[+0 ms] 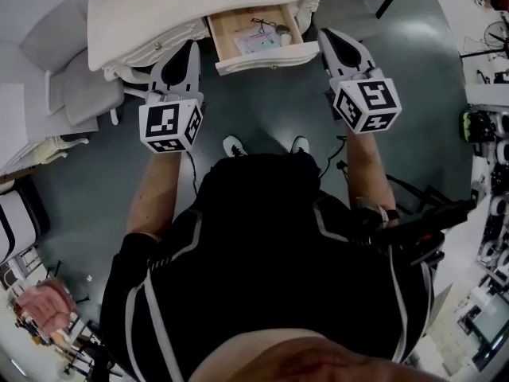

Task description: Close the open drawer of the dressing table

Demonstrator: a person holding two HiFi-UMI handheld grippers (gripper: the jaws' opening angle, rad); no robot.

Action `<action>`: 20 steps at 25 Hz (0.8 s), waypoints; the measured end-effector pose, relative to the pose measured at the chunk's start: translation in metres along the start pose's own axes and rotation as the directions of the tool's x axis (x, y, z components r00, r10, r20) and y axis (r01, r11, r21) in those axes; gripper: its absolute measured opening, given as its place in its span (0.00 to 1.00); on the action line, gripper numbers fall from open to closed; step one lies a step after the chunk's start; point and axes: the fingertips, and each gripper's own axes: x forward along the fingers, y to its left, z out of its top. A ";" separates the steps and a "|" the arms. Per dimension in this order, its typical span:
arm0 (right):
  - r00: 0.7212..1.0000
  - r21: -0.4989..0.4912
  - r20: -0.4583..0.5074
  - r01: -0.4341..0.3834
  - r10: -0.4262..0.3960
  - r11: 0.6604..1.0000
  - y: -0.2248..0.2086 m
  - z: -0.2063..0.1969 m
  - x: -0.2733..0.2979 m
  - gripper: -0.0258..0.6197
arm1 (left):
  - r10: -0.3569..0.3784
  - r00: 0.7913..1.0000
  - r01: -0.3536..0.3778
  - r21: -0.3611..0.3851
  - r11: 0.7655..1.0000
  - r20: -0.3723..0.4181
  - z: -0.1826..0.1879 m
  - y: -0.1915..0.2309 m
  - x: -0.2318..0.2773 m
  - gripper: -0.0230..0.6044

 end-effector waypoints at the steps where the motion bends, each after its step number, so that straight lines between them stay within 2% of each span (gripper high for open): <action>1: 1.000 -0.014 -0.017 0.011 -0.012 1.000 0.003 -0.006 0.001 0.05 | -0.011 1.000 0.011 0.007 1.000 -0.008 -0.010 0.002 0.002 0.04; 8: 0.992 0.006 -0.103 0.076 -0.075 0.997 0.008 -0.065 0.014 0.05 | -0.106 0.990 0.104 -0.023 0.994 -0.093 -0.073 -0.002 0.011 0.04; 12: 0.984 0.015 -0.161 0.077 -0.074 0.997 0.000 -0.109 0.026 0.05 | -0.138 0.981 0.136 -0.024 0.990 -0.138 -0.104 -0.014 0.023 0.04; 16: 0.976 0.010 -0.212 0.062 -0.058 0.998 -0.008 -0.153 0.044 0.05 | -0.126 0.972 0.129 0.001 0.992 -0.199 -0.139 -0.019 0.042 0.04; 20: 0.964 0.022 -0.263 0.044 -0.037 0.999 -0.015 -0.195 0.058 0.05 | -0.162 0.952 0.157 -0.038 0.987 -0.260 -0.174 -0.027 0.057 0.04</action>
